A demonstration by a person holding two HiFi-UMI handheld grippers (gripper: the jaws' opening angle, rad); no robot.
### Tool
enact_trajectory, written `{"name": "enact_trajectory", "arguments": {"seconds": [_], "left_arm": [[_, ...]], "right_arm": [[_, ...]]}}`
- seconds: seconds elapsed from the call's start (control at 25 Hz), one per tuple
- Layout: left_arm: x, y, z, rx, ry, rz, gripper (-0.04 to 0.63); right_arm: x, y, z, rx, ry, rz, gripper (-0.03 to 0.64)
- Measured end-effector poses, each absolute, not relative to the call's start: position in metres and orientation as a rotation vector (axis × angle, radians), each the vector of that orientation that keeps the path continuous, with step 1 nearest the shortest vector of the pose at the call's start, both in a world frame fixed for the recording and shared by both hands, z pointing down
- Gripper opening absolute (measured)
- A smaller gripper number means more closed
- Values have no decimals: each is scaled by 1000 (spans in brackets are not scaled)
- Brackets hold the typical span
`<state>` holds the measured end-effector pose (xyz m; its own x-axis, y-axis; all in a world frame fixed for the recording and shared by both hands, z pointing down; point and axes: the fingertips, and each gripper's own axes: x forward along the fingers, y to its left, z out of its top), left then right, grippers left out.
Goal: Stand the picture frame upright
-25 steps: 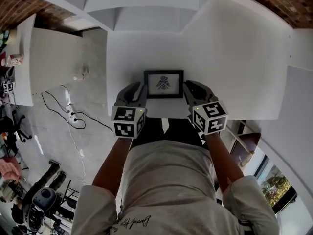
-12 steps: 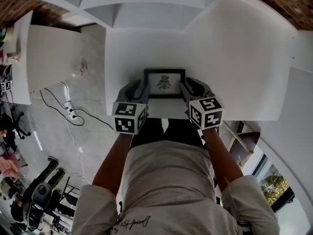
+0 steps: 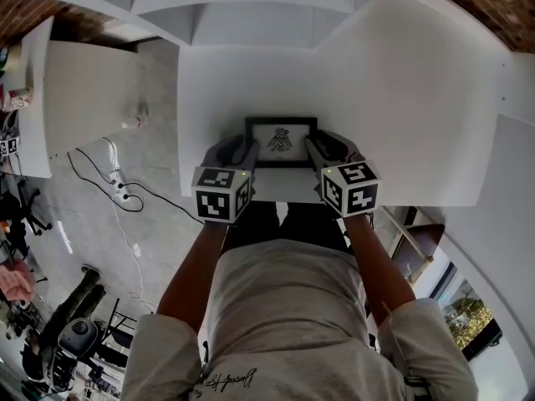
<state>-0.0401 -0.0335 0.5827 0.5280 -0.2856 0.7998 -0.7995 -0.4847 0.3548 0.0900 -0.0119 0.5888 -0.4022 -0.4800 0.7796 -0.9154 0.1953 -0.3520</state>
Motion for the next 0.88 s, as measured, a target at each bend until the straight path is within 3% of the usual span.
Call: {"name": "enact_trajectory", "arguments": {"seconds": [0.88], "left_arm": [[-43, -36, 574, 2006, -942, 846, 91]], "right_arm": [[86, -20, 575, 1295, -2012, 1129, 100]]}}
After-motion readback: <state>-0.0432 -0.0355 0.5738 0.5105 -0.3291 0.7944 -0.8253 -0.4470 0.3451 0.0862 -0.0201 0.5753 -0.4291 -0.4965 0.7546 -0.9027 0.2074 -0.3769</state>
